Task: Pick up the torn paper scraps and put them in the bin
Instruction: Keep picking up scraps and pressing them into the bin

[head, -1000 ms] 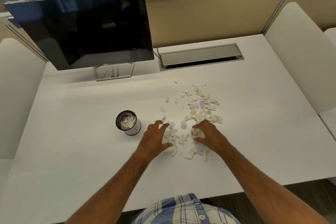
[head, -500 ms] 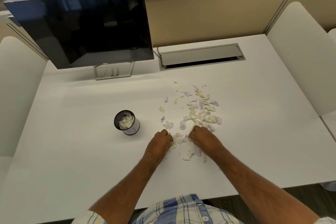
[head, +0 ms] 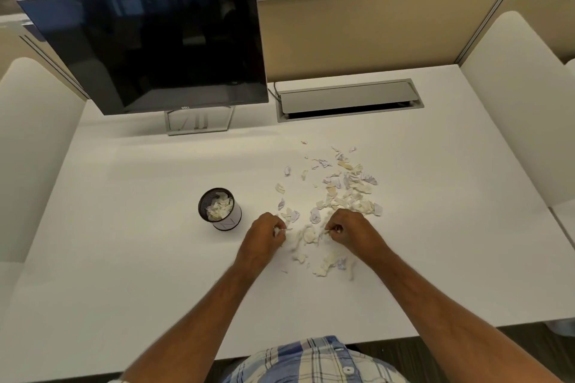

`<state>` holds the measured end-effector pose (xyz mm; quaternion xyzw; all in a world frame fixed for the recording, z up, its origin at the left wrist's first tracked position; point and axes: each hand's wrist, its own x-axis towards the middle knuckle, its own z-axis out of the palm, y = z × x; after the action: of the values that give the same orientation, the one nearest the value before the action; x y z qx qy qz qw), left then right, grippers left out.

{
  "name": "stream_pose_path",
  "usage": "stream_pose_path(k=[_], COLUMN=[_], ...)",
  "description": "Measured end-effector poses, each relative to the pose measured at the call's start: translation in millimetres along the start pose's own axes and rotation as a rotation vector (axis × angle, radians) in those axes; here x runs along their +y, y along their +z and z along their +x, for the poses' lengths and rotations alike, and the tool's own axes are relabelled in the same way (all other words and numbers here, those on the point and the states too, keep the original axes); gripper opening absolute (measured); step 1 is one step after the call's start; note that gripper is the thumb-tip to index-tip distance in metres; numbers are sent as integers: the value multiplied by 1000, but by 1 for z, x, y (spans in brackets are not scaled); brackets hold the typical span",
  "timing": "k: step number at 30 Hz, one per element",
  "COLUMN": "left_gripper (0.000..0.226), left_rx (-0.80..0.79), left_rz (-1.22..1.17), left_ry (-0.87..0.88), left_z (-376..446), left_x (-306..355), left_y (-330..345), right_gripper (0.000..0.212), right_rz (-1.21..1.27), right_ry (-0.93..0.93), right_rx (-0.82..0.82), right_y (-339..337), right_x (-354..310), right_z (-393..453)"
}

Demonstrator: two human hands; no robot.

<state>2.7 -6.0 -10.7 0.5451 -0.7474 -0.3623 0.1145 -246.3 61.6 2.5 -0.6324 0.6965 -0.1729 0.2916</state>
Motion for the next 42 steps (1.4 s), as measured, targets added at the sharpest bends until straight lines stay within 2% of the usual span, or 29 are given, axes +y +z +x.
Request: stream_pose_path(k=[6,12,16,20,22,27,32,36,39,42], left_gripper=[21,9,8,18,25,20,20,22,22,21], left_rx=[144,229,204,30,5,122,231,283,285,275], left_rz=[-55,78,180,219,201,124,11,-84,-107,-126], left_ry=[41,32,48,9,-15,28,-16,-79,-98,-94], left_z=[-7,-4,10,22,22,12,-3,-13,-18,-19], left_x=[2,-29,-48,-60,-61,-68,-80,-85,-86,-88], left_y=[-62,-124,-144,-147,-149,-158,-167,-170,-171,-172], right_gripper=[18,15,16,15,14,8,9,8,7,7], right_rz=[148,266,361,426,462,542,585,517,370,196], right_ry=[-68,-174,-229,-263,-272,-277,-221,-153,-95,-134], right_rx=[48,13,-49,-98,-127,-196,-278,-327,-314,-276], right_y=[-17,-24,-21,-13,-10,-5,11,33,49,58], right_x=[-24,-68,-101,-128,-142,-179,-212,-223,-222,-224], right_z=[3,10,17,26,31,52,84,111,128,135])
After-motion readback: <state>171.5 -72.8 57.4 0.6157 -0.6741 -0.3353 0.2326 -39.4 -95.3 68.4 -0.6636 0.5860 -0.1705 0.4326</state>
